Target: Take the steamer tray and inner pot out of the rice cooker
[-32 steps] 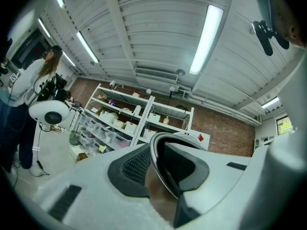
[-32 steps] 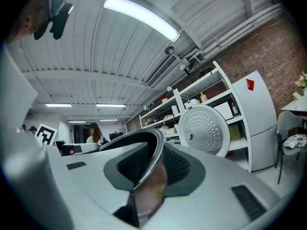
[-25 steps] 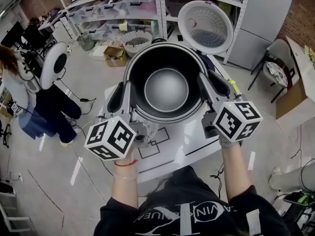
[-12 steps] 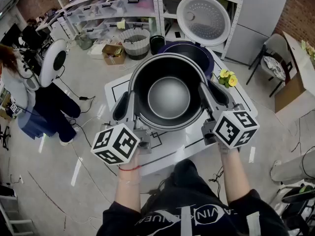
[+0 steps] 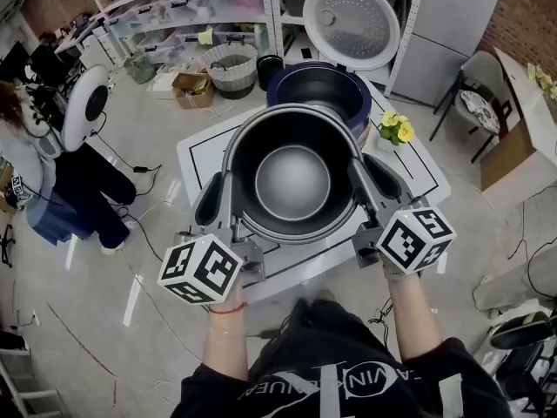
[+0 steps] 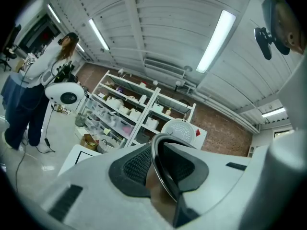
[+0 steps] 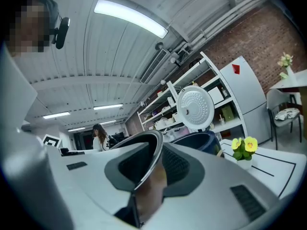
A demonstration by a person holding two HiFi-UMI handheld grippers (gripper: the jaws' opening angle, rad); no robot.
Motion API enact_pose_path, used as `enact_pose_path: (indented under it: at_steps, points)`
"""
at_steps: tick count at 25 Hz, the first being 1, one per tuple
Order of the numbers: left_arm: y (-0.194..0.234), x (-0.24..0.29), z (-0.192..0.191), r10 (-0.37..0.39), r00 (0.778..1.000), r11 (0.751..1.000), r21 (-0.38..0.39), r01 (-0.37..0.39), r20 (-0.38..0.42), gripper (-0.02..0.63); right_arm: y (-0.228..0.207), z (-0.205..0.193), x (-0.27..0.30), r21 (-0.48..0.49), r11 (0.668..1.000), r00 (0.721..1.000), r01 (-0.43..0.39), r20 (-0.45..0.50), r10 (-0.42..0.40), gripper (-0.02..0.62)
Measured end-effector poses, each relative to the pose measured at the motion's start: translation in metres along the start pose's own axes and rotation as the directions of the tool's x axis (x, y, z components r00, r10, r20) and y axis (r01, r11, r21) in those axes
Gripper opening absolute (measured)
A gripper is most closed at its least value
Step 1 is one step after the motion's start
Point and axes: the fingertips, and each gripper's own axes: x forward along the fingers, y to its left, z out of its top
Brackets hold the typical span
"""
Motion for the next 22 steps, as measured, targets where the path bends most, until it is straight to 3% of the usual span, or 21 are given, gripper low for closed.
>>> enact_pose_path:
  at_steps: [6,22]
  points:
    - [0.006,-0.002,-0.023,0.024,0.999,0.999,-0.039,-0.026,-0.034,0.063,-0.010,-0.013,-0.003,0.010,1.000,0.999,-0.004,-0.040,0.004,0.078]
    - [0.008,0.018,-0.098,0.046,0.980,0.996,-0.071,-0.061,-0.193,0.063,-0.063,-0.061,-0.020,0.021,0.995,0.983,0.095,-0.157,-0.091,0.077]
